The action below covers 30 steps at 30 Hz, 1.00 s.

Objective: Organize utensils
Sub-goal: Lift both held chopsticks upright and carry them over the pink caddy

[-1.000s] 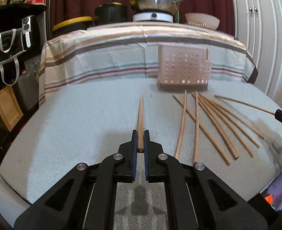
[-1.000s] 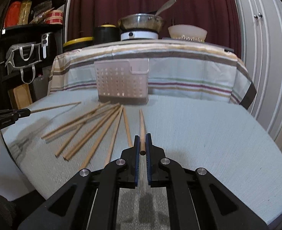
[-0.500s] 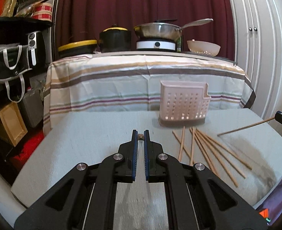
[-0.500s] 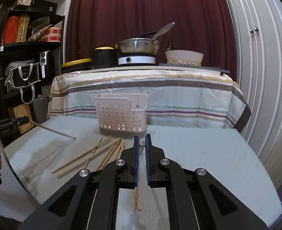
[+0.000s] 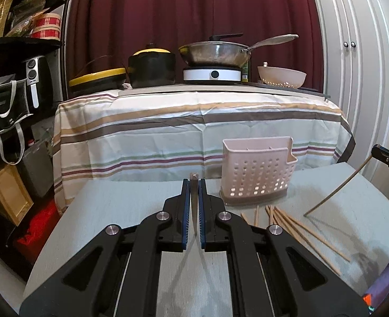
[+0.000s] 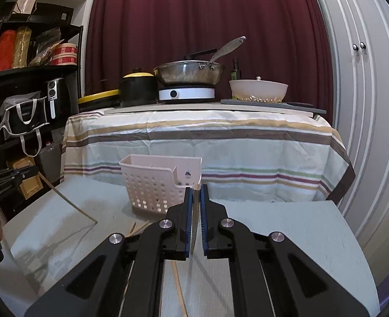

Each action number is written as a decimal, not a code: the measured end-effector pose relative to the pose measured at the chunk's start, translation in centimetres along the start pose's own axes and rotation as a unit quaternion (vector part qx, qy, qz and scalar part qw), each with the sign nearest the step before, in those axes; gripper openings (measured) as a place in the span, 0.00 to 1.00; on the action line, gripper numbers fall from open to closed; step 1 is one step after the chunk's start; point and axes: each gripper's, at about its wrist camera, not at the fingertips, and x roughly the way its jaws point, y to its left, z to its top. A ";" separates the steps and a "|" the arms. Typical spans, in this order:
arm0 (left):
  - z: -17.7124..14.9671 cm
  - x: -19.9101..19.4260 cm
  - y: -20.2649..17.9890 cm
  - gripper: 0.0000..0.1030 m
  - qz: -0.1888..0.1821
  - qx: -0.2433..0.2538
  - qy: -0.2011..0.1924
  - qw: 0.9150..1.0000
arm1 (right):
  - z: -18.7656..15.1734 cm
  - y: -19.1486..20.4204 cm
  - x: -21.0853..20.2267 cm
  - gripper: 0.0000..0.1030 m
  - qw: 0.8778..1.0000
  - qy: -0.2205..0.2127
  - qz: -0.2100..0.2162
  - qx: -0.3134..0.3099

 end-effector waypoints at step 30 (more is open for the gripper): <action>17.2 -0.3 -2.5 0.06 -0.094 0.008 -0.107 0.990 | 13.7 -0.7 2.5 0.07 0.994 -0.087 0.064 0.018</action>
